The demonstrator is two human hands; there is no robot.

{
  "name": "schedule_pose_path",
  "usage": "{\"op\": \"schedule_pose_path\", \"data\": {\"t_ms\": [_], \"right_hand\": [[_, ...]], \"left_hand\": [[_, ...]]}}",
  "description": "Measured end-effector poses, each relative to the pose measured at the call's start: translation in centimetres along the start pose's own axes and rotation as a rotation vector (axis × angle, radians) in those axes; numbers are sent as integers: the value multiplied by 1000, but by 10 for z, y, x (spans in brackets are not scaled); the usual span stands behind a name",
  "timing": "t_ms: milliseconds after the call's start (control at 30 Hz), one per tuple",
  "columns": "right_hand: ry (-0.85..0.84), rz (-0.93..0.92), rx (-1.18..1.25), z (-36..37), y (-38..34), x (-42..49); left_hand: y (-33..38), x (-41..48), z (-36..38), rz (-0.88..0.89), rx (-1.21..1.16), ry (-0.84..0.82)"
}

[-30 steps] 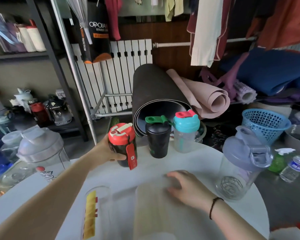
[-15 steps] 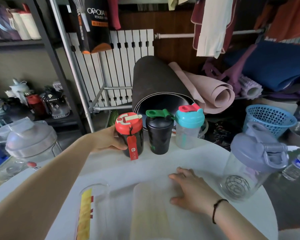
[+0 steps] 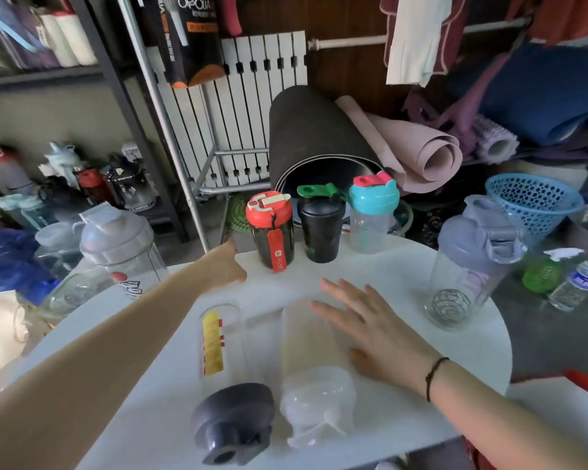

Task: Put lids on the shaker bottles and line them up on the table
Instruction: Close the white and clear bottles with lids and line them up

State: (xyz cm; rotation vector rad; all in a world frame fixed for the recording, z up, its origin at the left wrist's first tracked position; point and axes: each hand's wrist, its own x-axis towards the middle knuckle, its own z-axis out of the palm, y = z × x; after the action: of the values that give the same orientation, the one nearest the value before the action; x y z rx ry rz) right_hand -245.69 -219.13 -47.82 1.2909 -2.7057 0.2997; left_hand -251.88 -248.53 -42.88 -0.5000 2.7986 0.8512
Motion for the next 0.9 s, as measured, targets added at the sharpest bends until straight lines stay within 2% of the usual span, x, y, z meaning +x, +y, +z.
{"op": "schedule_pose_path", "data": {"t_ms": [67, 100, 200, 233, 300, 367, 433, 467, 533, 600, 700, 767, 833, 900], "right_hand": [[-11, -210, -160, -11, -17, -1], [-35, -291, -161, -14, -23, 0], [-97, -375, -193, -14, -33, 3], [-68, -351, -219, -12, -34, 4], [-25, -219, -60, -13, -30, 5], [52, 60, 303, -24, -31, 6], [301, 325, 676, -38, -32, 8], [415, 430, 806, -43, -30, 8], [465, 572, 929, -45, -22, 8], [446, 615, 984, -45, -15, 9], [394, 587, 1016, -45, -12, 13], [346, 553, 1067, -42, -13, 15], [339, 536, 1079, -37, -16, 18], [357, 545, 1100, -35, -24, 25]], "left_hand": [[2, -14, 1, -29, 94, -17], [2, -19, 1, -48, 129, -35], [0, -32, 2, -72, 167, -94], [-1, -36, 3, -81, 152, -106], [-1, -43, 5, -78, 118, -90], [1, -49, 7, -55, 47, -68], [3, -53, 8, -32, -66, -55], [5, -56, 7, 4, -100, -43], [12, -64, 7, 100, -120, -20], [23, -75, 7, 184, -218, -45], [43, -97, 11, 283, -490, -293], [54, -107, 20, 359, -501, -402], [62, -111, 30, 406, -459, -391], [64, -109, 36, 433, -426, -282]]}}
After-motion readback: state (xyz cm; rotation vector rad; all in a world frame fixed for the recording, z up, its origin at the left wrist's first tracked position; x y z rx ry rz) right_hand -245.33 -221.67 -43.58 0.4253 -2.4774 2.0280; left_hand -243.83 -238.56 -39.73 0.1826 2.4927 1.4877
